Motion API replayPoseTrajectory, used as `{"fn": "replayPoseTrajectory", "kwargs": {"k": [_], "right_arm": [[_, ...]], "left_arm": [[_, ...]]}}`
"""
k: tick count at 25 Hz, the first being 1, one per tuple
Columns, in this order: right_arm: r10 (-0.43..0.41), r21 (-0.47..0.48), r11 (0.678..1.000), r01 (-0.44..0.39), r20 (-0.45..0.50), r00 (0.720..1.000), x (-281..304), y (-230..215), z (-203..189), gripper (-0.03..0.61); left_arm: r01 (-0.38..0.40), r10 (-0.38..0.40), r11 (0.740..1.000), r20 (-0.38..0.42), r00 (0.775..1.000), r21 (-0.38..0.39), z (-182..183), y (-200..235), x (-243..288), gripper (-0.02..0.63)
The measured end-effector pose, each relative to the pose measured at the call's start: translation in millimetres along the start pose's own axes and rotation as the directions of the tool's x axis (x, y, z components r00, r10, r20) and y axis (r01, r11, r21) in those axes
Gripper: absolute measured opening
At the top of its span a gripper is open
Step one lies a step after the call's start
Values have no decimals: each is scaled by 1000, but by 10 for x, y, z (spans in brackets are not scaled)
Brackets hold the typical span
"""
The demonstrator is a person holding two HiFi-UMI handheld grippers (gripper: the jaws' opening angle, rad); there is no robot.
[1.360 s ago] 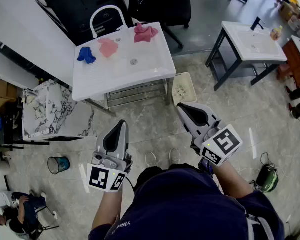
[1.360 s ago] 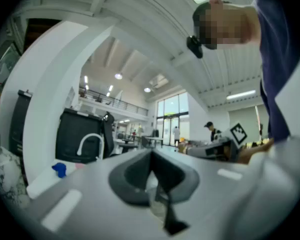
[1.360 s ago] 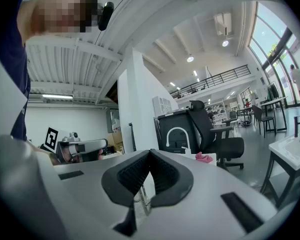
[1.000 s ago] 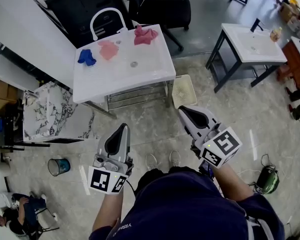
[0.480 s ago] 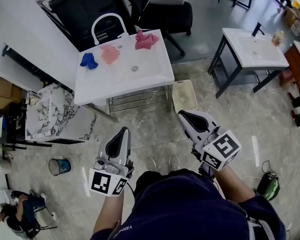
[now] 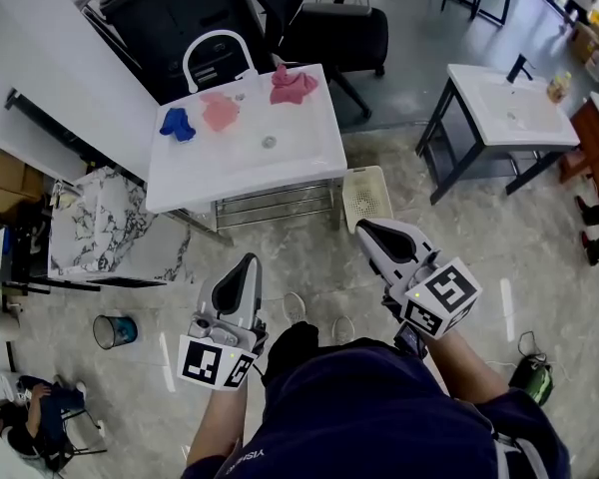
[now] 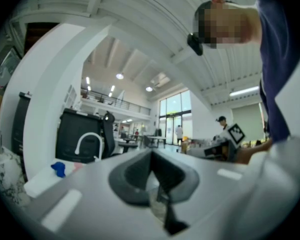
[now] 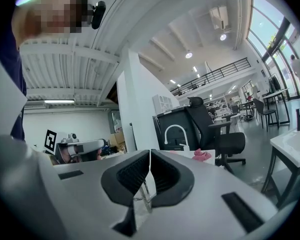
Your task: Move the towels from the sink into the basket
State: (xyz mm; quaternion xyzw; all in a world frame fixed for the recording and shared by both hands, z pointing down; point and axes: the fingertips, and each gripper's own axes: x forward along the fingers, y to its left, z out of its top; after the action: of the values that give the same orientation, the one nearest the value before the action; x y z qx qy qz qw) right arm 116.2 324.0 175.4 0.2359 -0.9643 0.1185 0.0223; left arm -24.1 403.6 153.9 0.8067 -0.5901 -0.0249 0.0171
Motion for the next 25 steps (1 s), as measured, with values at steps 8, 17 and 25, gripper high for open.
{"fn": "replayPoseTrajectory", "kwargs": {"k": [8, 17, 25], "right_arm": [[-7, -5, 1000, 7, -22, 1000, 461, -150, 2, 9], [-49, -12, 999, 49, -30, 998, 1399, -261, 56, 9], [-99, -21, 995, 99, -25, 995, 2213, -270, 176, 9]], "left_arm": [[-7, 7, 1000, 6, 1000, -22, -63, 481, 225, 3], [35, -35, 999, 2, 999, -42, -121, 1420, 561, 2], [101, -102, 994, -5, 995, -40, -116, 2229, 858, 3]]}}
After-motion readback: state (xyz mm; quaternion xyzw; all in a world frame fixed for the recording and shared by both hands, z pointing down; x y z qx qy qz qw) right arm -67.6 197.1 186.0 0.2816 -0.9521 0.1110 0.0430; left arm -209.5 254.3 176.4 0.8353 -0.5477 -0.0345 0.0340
